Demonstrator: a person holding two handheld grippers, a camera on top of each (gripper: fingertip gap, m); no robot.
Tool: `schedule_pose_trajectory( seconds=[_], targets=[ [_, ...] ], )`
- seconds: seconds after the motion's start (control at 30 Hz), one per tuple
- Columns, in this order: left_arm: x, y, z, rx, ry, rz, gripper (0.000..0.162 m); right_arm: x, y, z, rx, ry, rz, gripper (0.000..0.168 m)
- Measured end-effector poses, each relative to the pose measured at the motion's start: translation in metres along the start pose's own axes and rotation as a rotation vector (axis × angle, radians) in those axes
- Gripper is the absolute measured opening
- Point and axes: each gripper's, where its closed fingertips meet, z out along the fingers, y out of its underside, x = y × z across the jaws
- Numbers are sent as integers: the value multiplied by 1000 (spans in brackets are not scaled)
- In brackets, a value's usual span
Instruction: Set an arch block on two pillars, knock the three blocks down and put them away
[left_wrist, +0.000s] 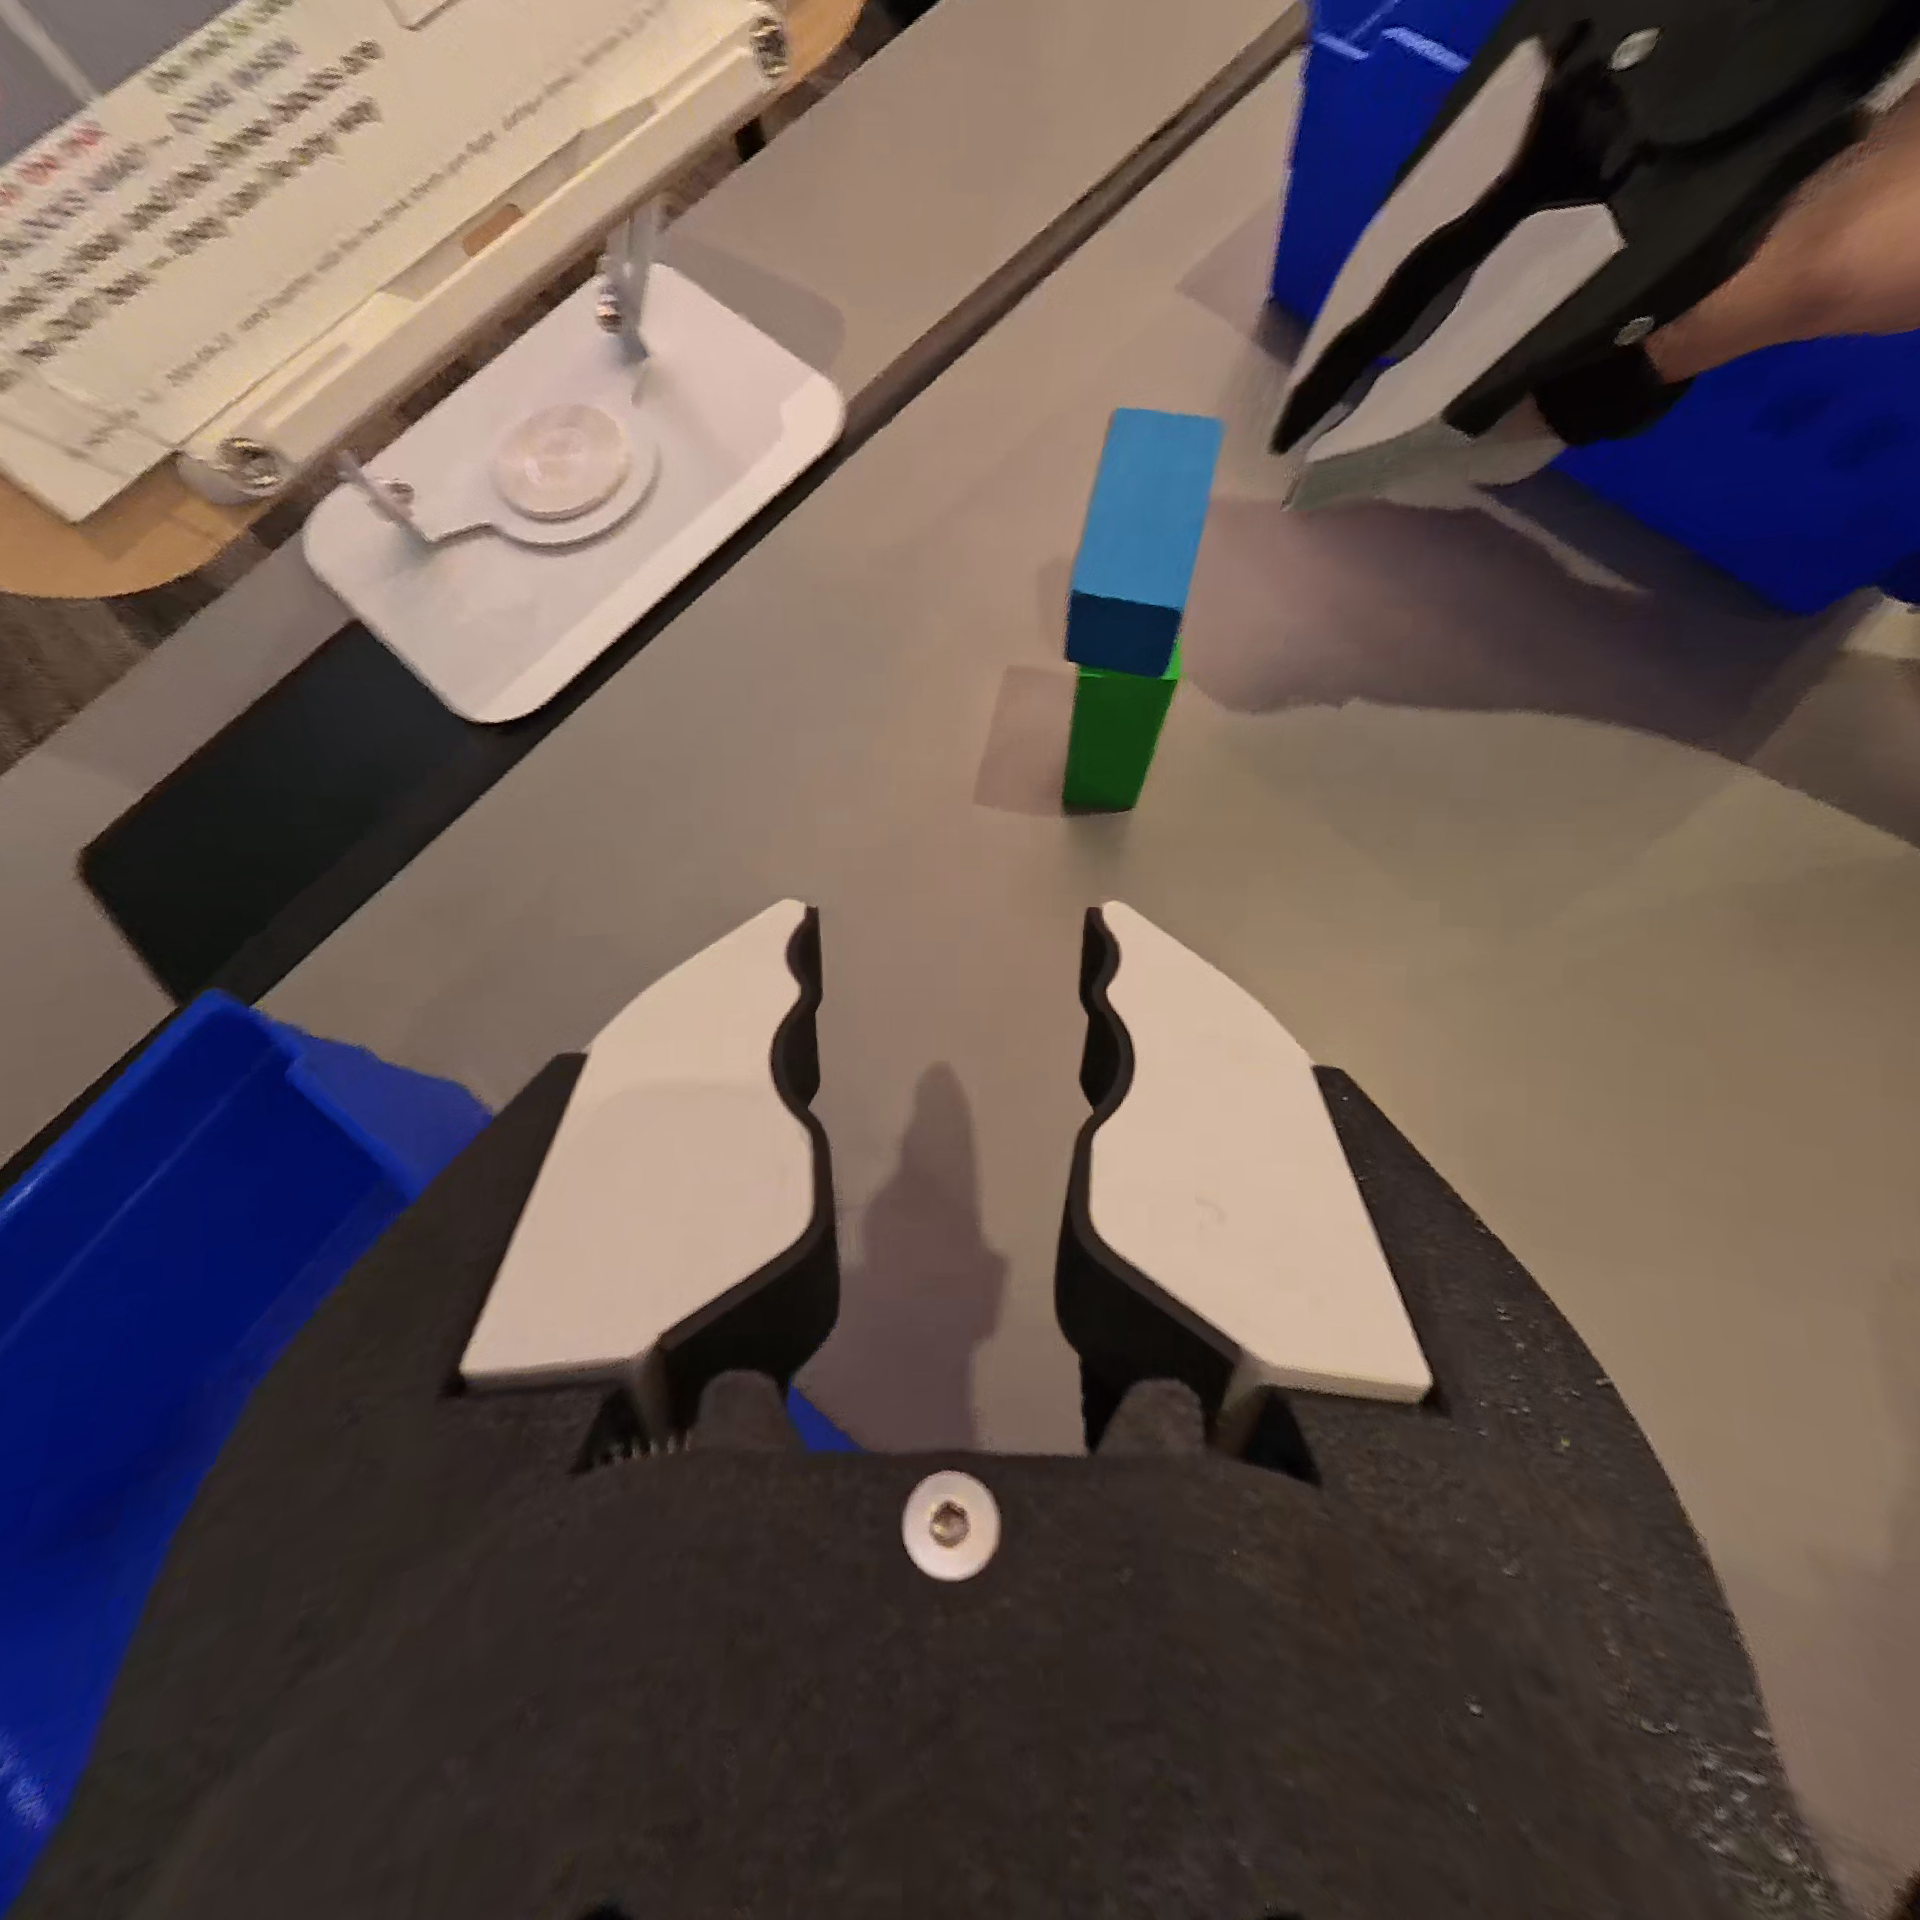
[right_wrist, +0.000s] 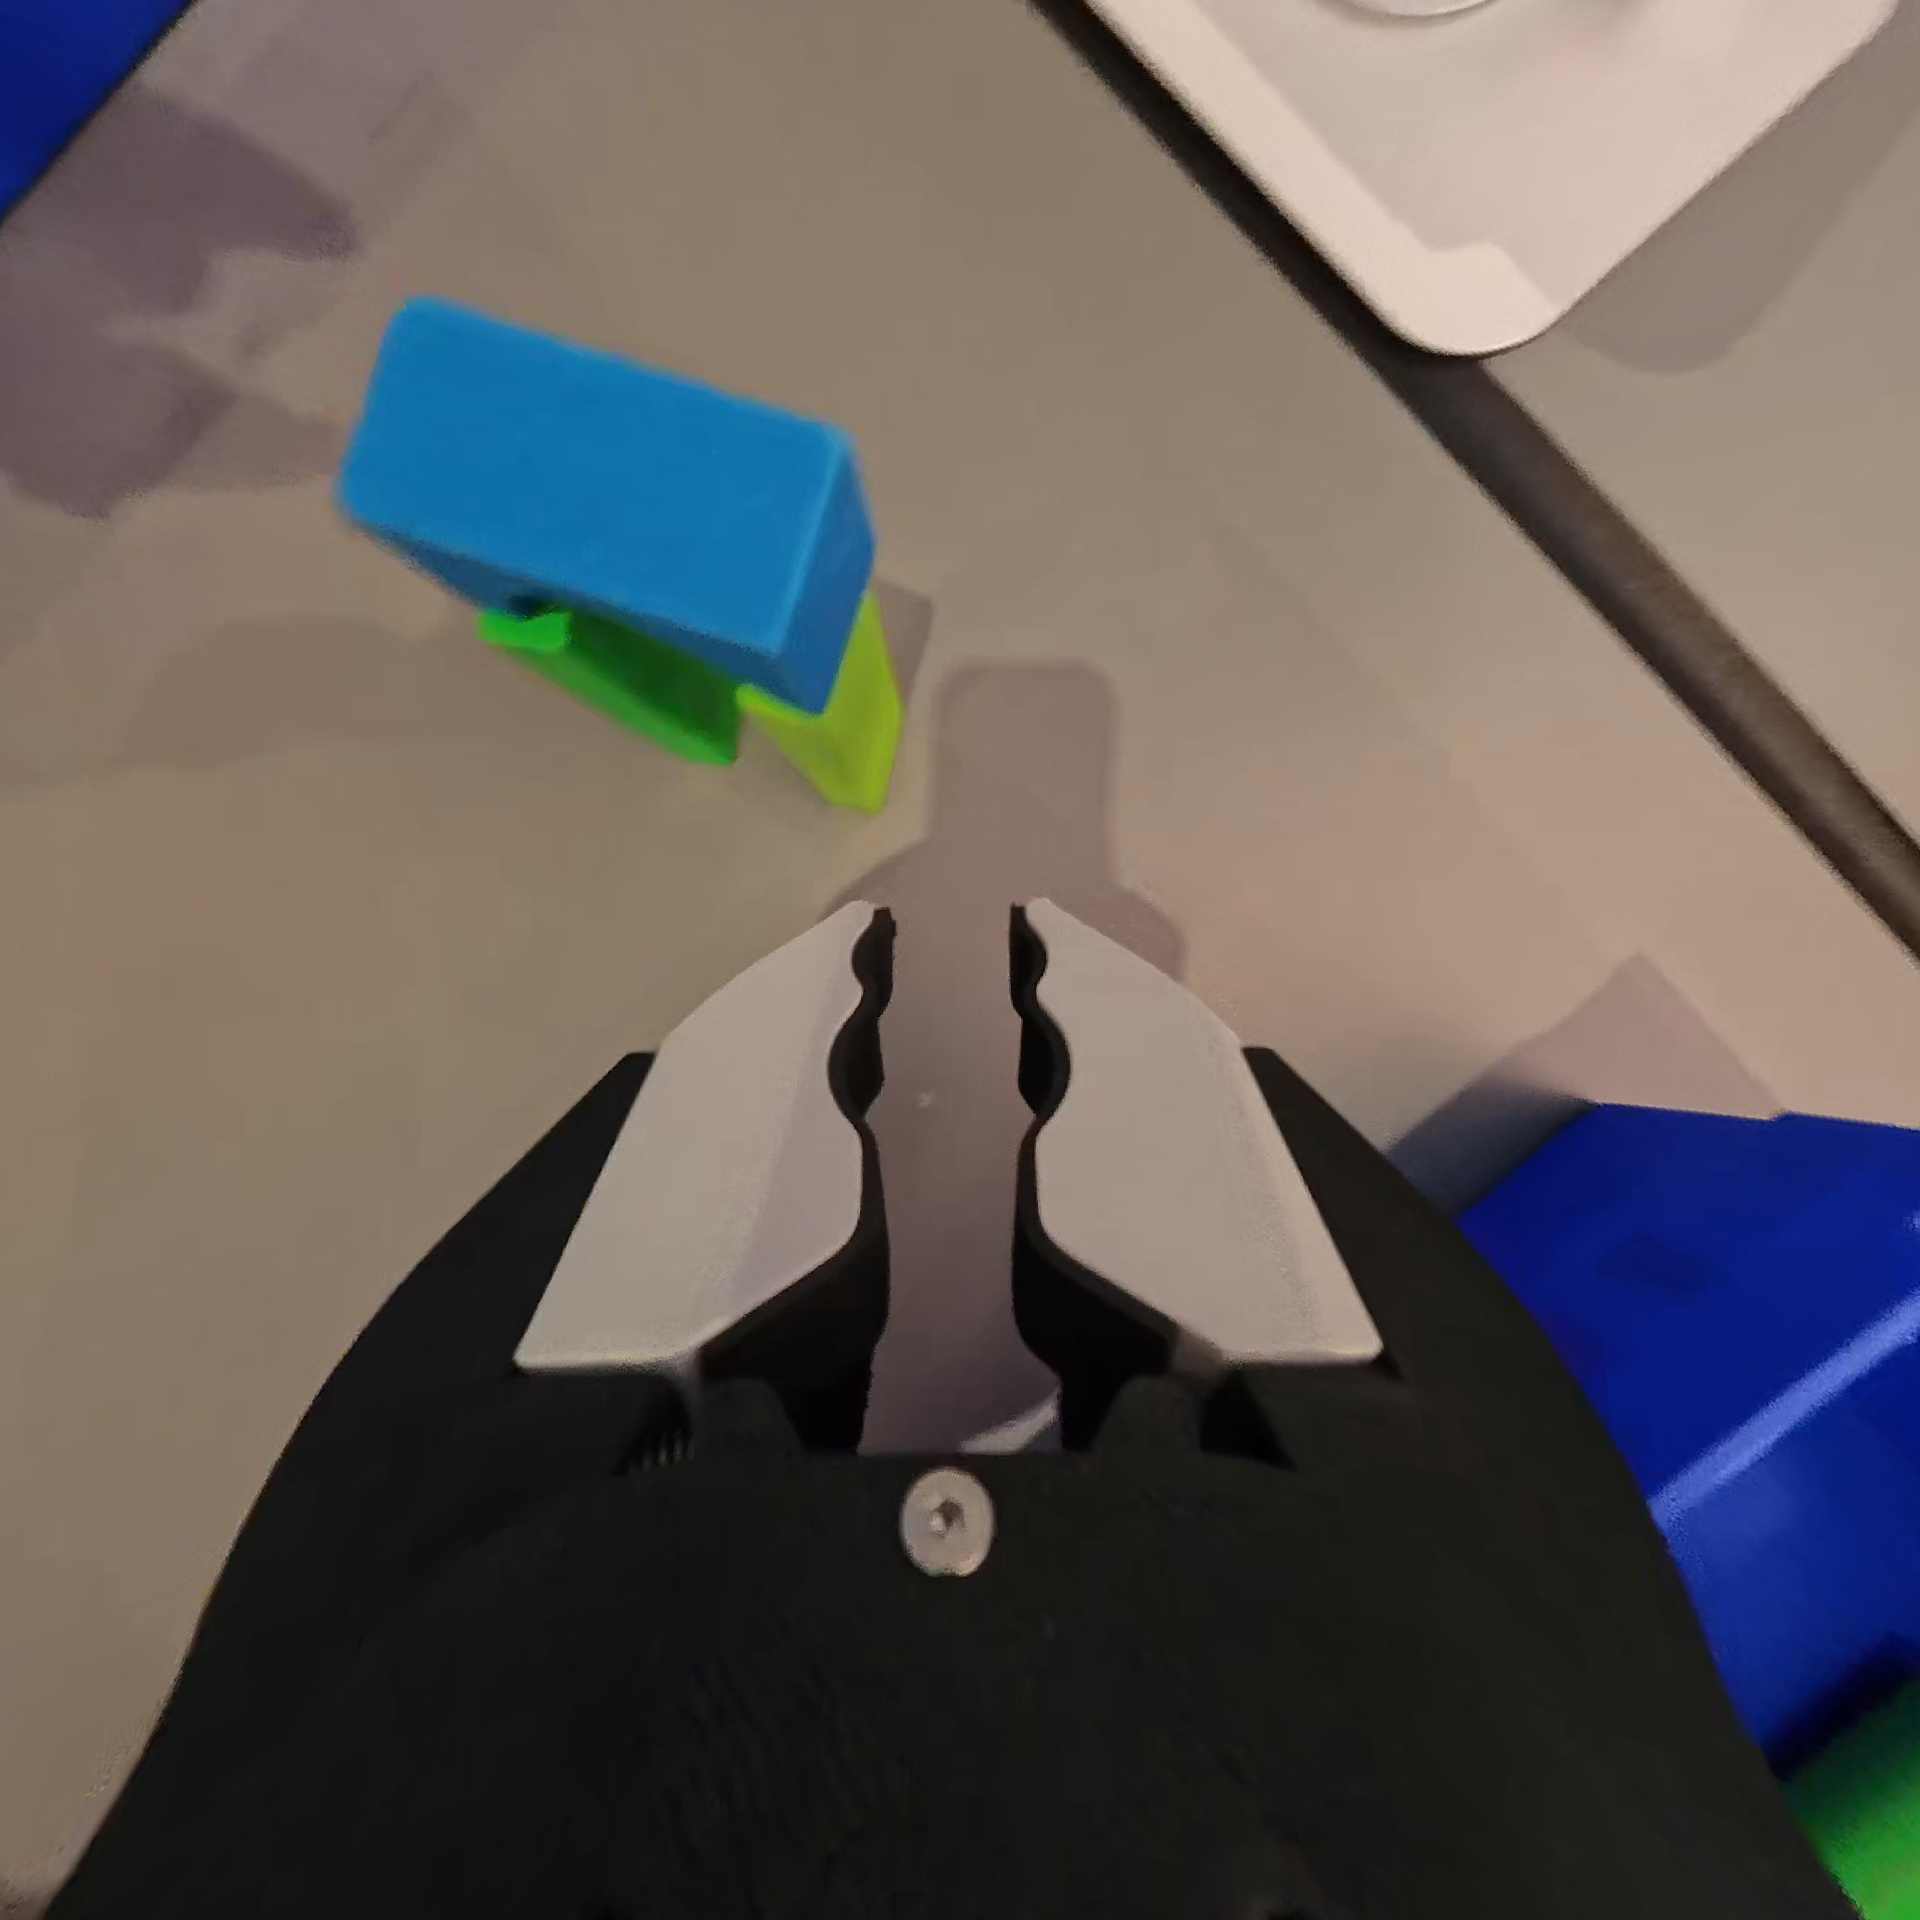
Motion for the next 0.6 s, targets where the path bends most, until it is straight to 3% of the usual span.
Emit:
schedule_pose_trajectory(
  seconds=[0.1, 0.17, 0.6],
  targets=[
    [16, -2, 2, 11, 106, 40, 50, -26, 16, -8, -66, -118, -108, 24],
    [20, -2, 4, 13, 123, 48, 53, -24, 24, -12, -101, -76, -162, 27],
    [17, -3, 10, -20, -11, 125, 57, -15, 21, -12, -65, -52, -171, 27]
  ],
)
